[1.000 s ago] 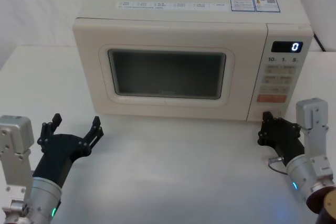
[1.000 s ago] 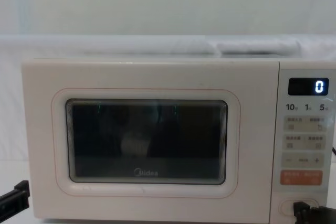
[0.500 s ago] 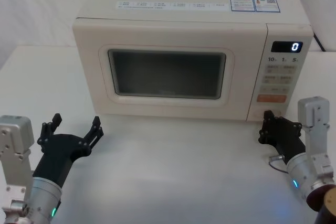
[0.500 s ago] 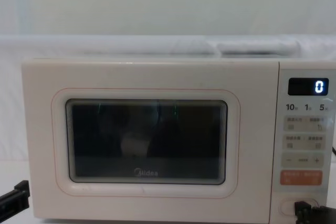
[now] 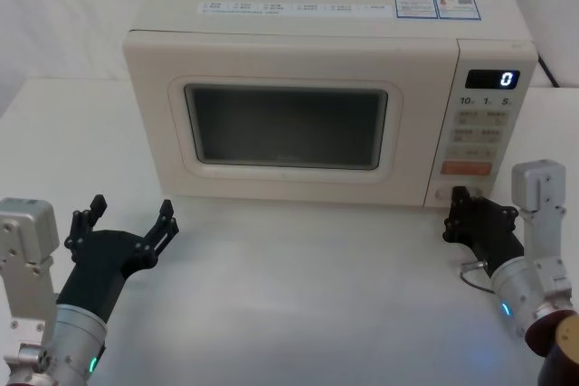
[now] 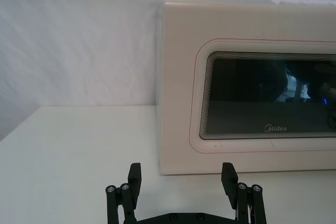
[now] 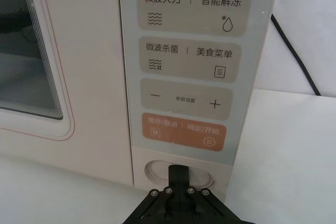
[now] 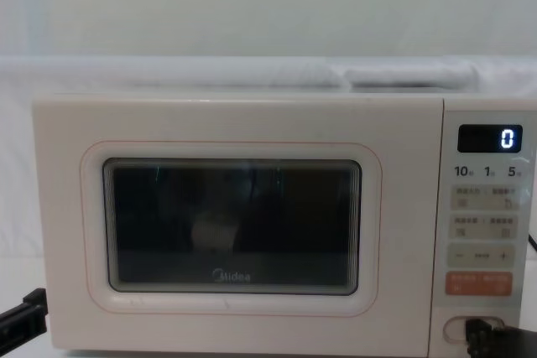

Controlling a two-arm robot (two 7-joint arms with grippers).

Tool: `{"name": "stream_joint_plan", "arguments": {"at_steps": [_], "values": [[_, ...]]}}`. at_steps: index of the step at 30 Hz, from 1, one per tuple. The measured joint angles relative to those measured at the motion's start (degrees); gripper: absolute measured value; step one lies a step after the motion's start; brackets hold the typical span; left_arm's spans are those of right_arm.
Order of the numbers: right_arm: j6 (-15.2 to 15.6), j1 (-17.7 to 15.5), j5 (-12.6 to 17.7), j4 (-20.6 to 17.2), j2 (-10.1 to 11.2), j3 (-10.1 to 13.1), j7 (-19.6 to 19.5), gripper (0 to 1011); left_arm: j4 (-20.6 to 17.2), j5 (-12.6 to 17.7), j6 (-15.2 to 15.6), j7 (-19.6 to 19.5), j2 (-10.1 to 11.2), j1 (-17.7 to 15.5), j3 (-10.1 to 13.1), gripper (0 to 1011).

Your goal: Press the button to open the microwave door with one hand; close the microwave door with the other hand.

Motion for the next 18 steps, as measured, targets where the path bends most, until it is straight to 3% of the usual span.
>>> {"name": "stream_joint_plan", "arguments": {"at_steps": [18], "values": [[-0.7, 2.1, -0.2, 2.4, -0.1, -0.5, 0.0, 0, 0.0, 0.0, 0.0, 0.0, 0.0, 0.0, 0.0, 1001]]}}
